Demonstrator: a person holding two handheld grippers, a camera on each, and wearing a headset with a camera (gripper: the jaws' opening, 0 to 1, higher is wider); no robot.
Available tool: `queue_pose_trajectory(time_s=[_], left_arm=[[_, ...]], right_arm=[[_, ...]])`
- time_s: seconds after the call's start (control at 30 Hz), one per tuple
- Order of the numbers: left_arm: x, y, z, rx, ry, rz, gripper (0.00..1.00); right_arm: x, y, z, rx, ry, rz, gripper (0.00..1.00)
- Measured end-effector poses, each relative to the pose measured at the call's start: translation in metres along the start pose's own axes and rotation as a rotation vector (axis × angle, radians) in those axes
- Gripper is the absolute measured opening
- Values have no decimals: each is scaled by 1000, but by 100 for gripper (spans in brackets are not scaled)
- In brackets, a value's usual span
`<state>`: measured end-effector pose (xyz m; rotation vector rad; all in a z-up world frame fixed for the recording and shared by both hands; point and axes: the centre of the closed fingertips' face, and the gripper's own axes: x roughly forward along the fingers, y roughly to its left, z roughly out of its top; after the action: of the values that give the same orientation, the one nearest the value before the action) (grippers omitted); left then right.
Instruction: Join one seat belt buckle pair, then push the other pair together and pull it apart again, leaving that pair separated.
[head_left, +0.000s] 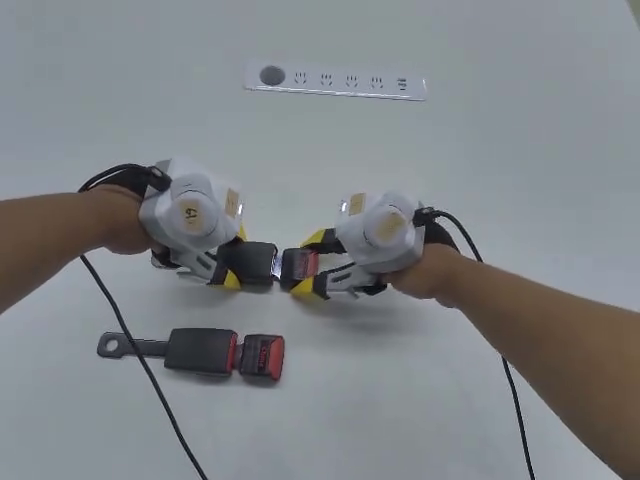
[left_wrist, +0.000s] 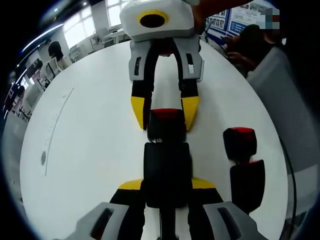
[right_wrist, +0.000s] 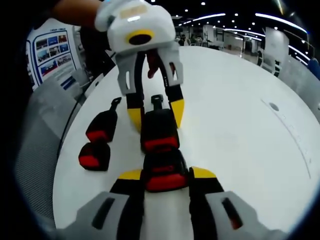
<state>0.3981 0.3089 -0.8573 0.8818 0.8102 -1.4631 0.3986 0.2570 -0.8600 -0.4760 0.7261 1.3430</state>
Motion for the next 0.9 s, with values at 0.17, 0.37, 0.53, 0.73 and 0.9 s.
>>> queue_pose_trajectory(time_s=[0.17,0.37,0.53,0.73,0.9], left_arm=[[0,0,0,-1,2,0,34],[0,1,0,-7,5,0,34],[0,1,0,-13,6,2,34],[0,1,0,-21,4,4,34],[0,1,0,-27,-2,6,34]], right_arm=[[0,0,0,-5,15,-5,34],[1,-1,-1,-10,32,-7,34],[2,-2,-1,-11,39,-10,34],[2,-2,0,-9,44,-10,34],[2,-3,0,-8,46,-12,34]])
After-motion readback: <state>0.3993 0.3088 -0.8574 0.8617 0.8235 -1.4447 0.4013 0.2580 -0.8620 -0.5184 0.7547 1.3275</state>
